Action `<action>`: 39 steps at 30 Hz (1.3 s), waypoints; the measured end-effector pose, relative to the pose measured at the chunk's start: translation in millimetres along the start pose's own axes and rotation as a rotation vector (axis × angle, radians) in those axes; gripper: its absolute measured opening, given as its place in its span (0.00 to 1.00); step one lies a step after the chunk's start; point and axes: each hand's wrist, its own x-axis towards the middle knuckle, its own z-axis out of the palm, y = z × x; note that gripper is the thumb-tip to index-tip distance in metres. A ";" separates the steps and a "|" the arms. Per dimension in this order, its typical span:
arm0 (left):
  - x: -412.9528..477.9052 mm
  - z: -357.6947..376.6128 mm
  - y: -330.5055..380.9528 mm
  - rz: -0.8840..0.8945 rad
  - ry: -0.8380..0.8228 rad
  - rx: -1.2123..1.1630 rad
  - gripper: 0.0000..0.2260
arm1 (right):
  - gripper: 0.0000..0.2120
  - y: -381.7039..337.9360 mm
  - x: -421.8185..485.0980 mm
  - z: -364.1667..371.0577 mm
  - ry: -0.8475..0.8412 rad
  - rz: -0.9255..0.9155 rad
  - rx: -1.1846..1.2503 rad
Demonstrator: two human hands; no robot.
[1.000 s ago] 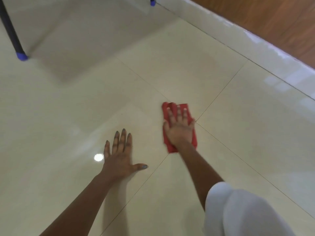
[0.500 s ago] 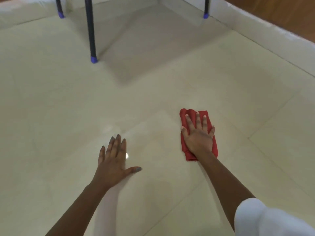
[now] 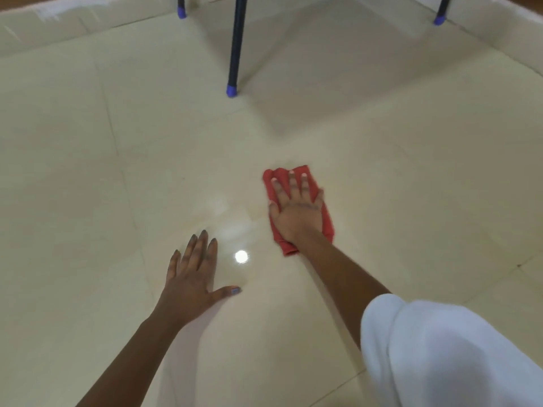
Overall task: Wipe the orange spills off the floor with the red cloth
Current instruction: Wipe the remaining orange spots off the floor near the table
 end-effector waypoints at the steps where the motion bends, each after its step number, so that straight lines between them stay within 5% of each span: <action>1: -8.5 0.0 -5.8 -0.030 -0.003 -0.015 0.53 | 0.26 -22.4 -6.1 5.4 -0.016 -0.083 -0.012; 8: -76.5 4.0 -27.0 -0.228 -0.066 -0.020 0.56 | 0.25 -99.6 -91.1 39.6 -0.088 -0.634 -0.031; 12: -83.2 5.4 -31.2 -0.234 -0.019 -0.067 0.55 | 0.26 -53.8 -50.6 22.3 0.059 -0.257 -0.068; 18: -86.6 3.1 -32.9 -0.224 -0.025 -0.050 0.56 | 0.27 2.5 -42.2 4.7 0.017 0.292 0.012; 20: -85.9 3.4 -41.9 -0.259 0.022 -0.073 0.56 | 0.27 -37.6 -35.3 9.1 0.024 0.209 0.007; 24: -92.6 8.5 -61.6 -0.316 -0.005 -0.092 0.56 | 0.26 -121.1 -64.2 33.4 -0.028 -0.353 -0.063; 27: -99.2 3.5 -74.9 -0.328 0.025 -0.078 0.55 | 0.27 -129.2 -78.4 38.8 -0.051 -0.568 -0.096; 35: -101.4 6.5 -116.0 -0.383 0.092 -0.098 0.51 | 0.26 -115.9 -1.5 17.2 -0.020 -0.168 -0.095; 39: -102.7 14.5 -121.9 -0.373 0.143 -0.087 0.45 | 0.26 -150.2 40.8 14.6 -0.058 -0.171 -0.095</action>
